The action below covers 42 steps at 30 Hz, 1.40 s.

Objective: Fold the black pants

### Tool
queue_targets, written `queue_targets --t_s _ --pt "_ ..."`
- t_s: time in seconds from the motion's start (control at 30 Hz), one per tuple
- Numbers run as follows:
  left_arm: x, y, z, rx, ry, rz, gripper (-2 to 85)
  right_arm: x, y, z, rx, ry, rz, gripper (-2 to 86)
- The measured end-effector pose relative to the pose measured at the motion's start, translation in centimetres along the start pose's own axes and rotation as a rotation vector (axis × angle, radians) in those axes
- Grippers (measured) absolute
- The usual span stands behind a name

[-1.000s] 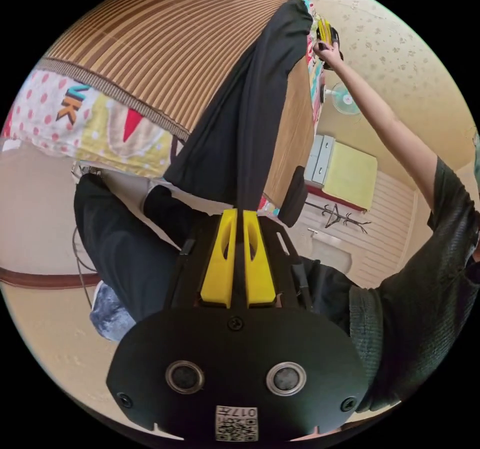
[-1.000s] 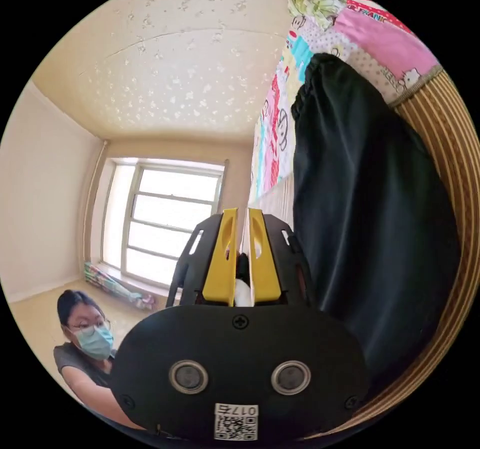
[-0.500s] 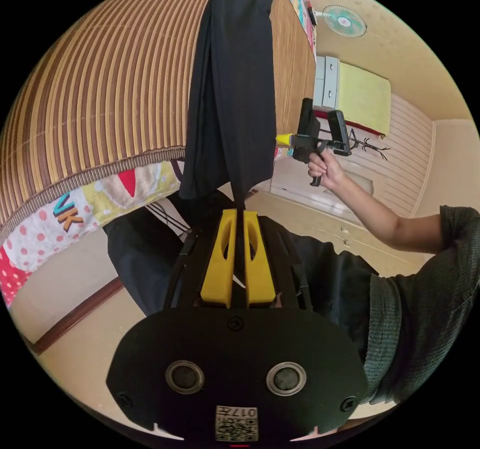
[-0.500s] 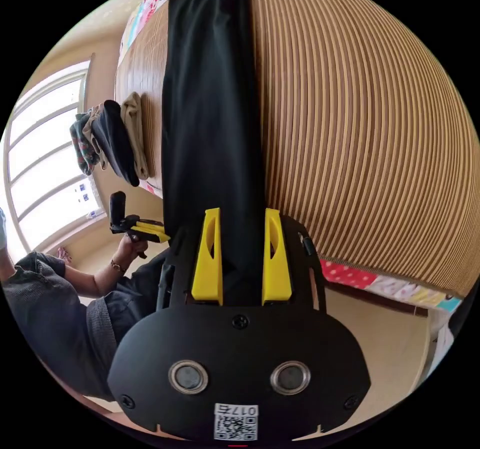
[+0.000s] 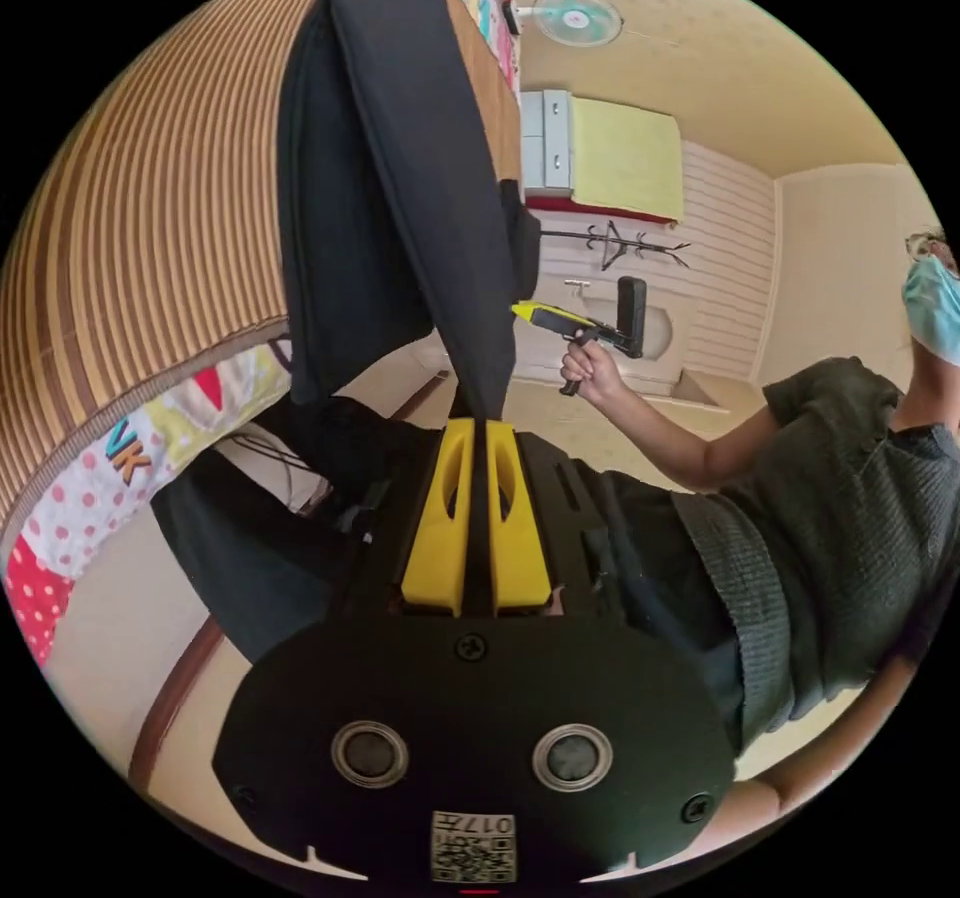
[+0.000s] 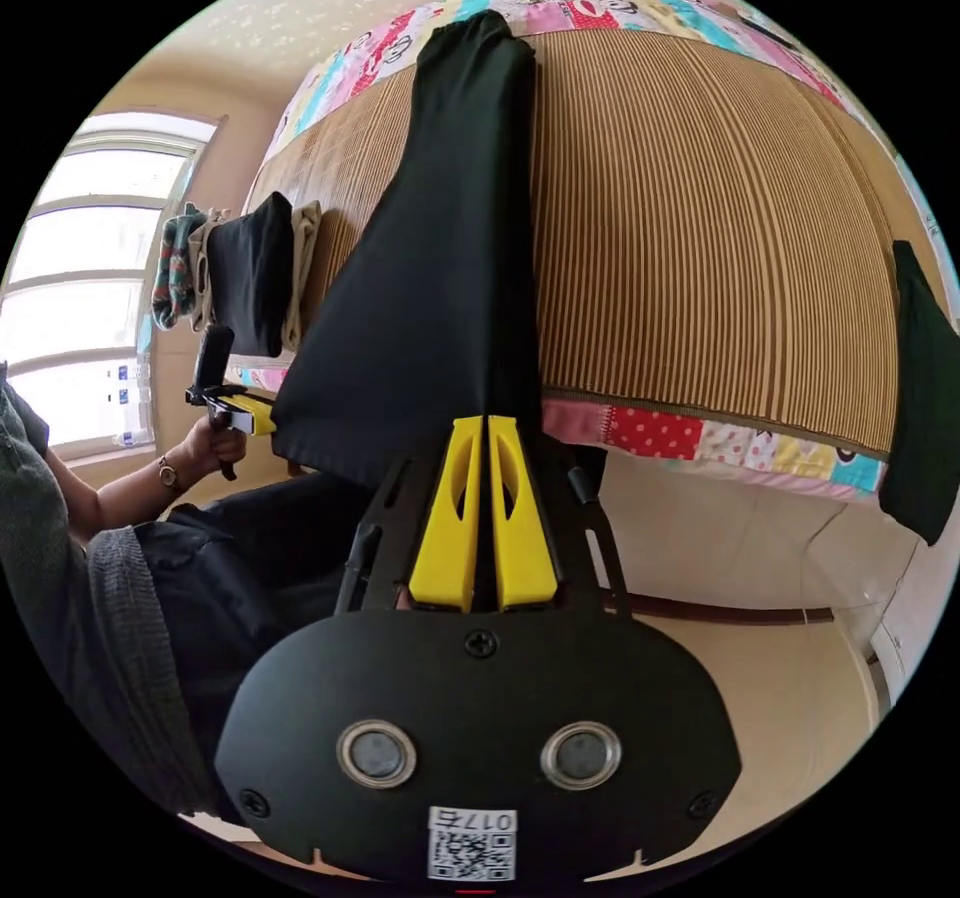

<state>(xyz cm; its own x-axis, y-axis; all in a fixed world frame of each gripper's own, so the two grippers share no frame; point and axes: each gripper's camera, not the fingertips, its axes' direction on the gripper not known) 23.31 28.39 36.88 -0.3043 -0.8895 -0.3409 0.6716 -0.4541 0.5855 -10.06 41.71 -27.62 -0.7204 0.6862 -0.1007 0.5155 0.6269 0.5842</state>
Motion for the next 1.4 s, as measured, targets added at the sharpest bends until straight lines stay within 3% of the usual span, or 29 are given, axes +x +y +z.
queue_targets --t_s 0.1,0.3,0.47,0.6,0.73,0.9,1.07,1.2,1.4 --pt "-2.5 0.2 2.1 -0.010 -0.172 -0.112 0.0 2.1 -0.4 4.6 -0.046 -0.055 0.052 1.3" --pt "-4.2 0.2 4.8 -0.004 -0.255 -0.229 1.3 2.5 -1.9 10.0 -0.152 -0.050 0.045 1.7" --pt "-3.3 -0.6 6.0 -0.029 -0.316 -0.231 7.1 2.9 -1.9 9.4 -0.218 -0.019 0.057 3.2" --pt "-1.1 -2.0 2.7 0.149 -0.462 -0.205 12.3 4.8 -3.1 5.2 -0.128 -0.121 0.104 6.6" --pt "-0.9 -6.8 0.5 0.249 -0.406 -0.127 13.2 6.9 -9.4 2.5 -0.006 -0.314 0.075 10.0" --pt "-4.3 -17.1 0.4 0.273 -0.213 -0.081 14.6 8.9 -22.0 3.0 -0.063 -0.543 -0.012 14.0" --pt "-4.3 -22.8 0.0 0.353 -0.412 -0.082 14.3 9.3 -31.3 0.9 0.000 -0.534 -0.045 17.2" --pt "-4.0 -25.2 0.4 0.453 -0.457 -0.066 13.3 8.7 -37.0 1.5 -0.017 -0.551 -0.068 17.1" --pt "-6.3 -29.5 1.3 0.453 -0.289 -0.086 10.0 7.2 -41.2 4.6 -0.057 -0.711 -0.043 11.1"
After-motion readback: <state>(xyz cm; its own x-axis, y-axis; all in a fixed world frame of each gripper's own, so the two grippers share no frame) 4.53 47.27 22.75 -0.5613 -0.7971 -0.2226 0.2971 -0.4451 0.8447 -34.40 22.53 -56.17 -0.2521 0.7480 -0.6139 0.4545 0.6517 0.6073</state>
